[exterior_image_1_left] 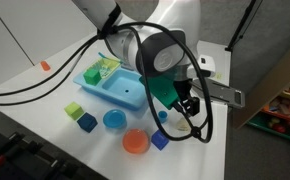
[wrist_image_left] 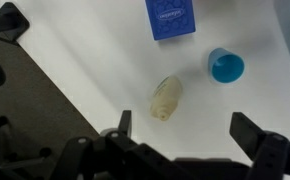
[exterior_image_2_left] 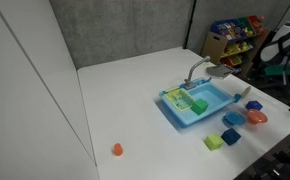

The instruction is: Put the soap bottle on top of the green block

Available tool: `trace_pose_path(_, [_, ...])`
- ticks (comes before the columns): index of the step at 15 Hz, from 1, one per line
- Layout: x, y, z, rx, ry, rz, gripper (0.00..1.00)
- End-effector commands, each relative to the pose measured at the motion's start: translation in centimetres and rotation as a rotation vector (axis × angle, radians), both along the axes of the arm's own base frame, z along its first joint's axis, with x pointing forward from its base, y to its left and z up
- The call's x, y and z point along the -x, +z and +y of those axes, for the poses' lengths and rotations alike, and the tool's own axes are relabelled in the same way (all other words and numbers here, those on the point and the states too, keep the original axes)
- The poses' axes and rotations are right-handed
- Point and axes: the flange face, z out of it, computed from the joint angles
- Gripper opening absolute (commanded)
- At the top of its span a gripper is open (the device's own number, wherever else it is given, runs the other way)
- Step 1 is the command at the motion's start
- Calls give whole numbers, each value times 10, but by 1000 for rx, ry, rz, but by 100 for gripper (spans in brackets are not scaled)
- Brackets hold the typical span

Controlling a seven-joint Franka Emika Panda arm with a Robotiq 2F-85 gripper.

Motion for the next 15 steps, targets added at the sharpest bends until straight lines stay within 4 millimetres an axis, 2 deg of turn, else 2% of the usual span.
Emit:
trace_pose_path(1, [-3,-13,-13,14,-53,-47,100])
trace_pose_path(7, [-1,-43,-25,22,-102,-117,100])
trace_pose_path(15, [-12,-95,-41,53,-135,-123,100])
